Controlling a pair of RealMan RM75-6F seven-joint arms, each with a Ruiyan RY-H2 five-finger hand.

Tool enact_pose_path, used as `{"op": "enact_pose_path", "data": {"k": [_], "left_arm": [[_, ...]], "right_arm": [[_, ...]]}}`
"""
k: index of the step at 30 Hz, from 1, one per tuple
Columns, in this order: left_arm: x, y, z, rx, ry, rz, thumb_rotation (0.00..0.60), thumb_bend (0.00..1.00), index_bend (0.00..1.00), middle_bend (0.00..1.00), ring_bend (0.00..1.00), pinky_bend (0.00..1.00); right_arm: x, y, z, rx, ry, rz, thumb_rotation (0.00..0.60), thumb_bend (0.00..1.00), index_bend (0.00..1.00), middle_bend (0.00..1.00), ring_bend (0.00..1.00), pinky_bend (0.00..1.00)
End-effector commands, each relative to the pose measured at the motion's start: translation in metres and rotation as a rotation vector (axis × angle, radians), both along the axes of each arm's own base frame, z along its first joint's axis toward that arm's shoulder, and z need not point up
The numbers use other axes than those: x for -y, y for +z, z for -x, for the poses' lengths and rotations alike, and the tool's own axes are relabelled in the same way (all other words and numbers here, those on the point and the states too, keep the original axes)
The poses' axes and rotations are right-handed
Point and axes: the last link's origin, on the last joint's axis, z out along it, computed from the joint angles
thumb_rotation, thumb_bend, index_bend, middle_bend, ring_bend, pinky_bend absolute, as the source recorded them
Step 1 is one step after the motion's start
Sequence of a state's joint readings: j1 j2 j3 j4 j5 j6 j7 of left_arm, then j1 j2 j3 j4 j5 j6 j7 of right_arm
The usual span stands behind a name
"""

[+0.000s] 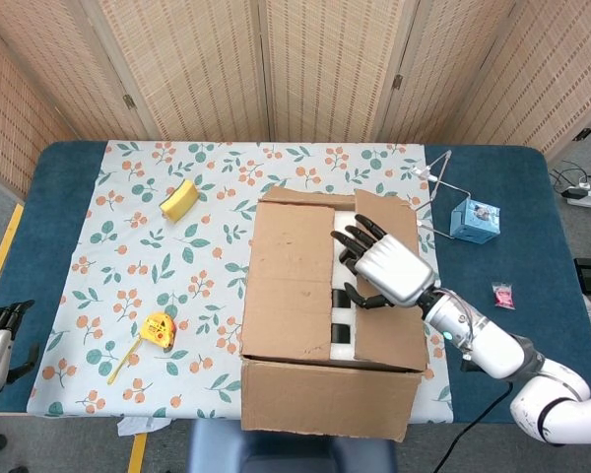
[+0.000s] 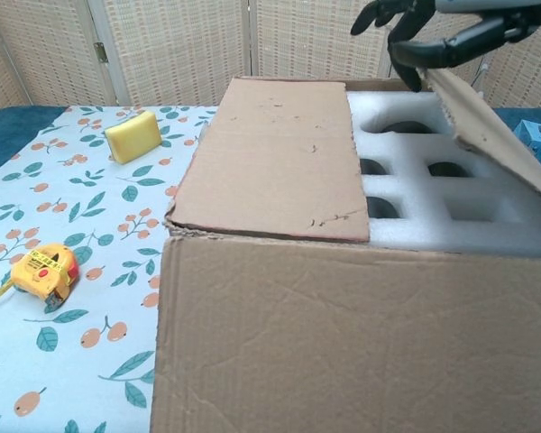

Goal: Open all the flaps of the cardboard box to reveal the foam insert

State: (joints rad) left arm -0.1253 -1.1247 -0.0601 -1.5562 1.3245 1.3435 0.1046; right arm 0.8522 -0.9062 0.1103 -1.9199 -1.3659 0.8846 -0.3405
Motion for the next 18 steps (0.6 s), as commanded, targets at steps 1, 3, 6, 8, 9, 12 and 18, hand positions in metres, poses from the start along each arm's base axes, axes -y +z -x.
{"op": "enact_pose_path", "data": {"k": [1,3,6,8,9,12,18], "left_arm": [[-0.002,-0.001,0.0,-0.01,0.001,0.0,0.6,0.53,0.15,0.2,0.17,0.02],[-0.002,-0.002,-0.001,-0.02,-0.001,0.002,0.6,0.53,0.15,0.2,0.17,0.01],[-0.002,-0.003,-0.001,-0.019,-0.002,0.004,0.6,0.53,0.15,0.2,0.17,0.01],[-0.002,-0.002,-0.001,-0.019,0.0,-0.007,0.6,0.53,0.15,0.2,0.16,0.01],[-0.002,-0.001,-0.001,-0.019,0.003,-0.019,0.6,0.53,0.15,0.2,0.15,0.0],[-0.002,-0.001,-0.001,-0.014,0.007,-0.036,0.6,0.53,0.16,0.2,0.13,0.0],[-0.001,-0.003,-0.001,-0.025,0.015,-0.019,0.6,0.53,0.16,0.2,0.13,0.0]], "right_arm": [[-0.005,0.016,0.003,0.029,0.009,0.044,0.062,0.64,0.53,0.11,0.1,0.0],[-0.008,0.026,0.005,0.047,0.012,0.072,0.063,0.64,0.53,0.11,0.1,0.0],[-0.014,0.041,0.01,0.085,0.004,0.109,0.06,0.64,0.53,0.11,0.1,0.0],[-0.017,0.052,0.015,0.1,-0.001,0.138,0.06,0.64,0.53,0.11,0.1,0.0],[-0.019,0.055,0.018,0.097,-0.003,0.151,0.061,0.64,0.53,0.11,0.1,0.0],[-0.025,0.065,0.03,0.09,-0.024,0.184,0.061,0.64,0.53,0.1,0.1,0.0],[-0.043,0.081,0.054,0.1,-0.069,0.228,0.06,0.64,0.53,0.1,0.1,0.0]]}}
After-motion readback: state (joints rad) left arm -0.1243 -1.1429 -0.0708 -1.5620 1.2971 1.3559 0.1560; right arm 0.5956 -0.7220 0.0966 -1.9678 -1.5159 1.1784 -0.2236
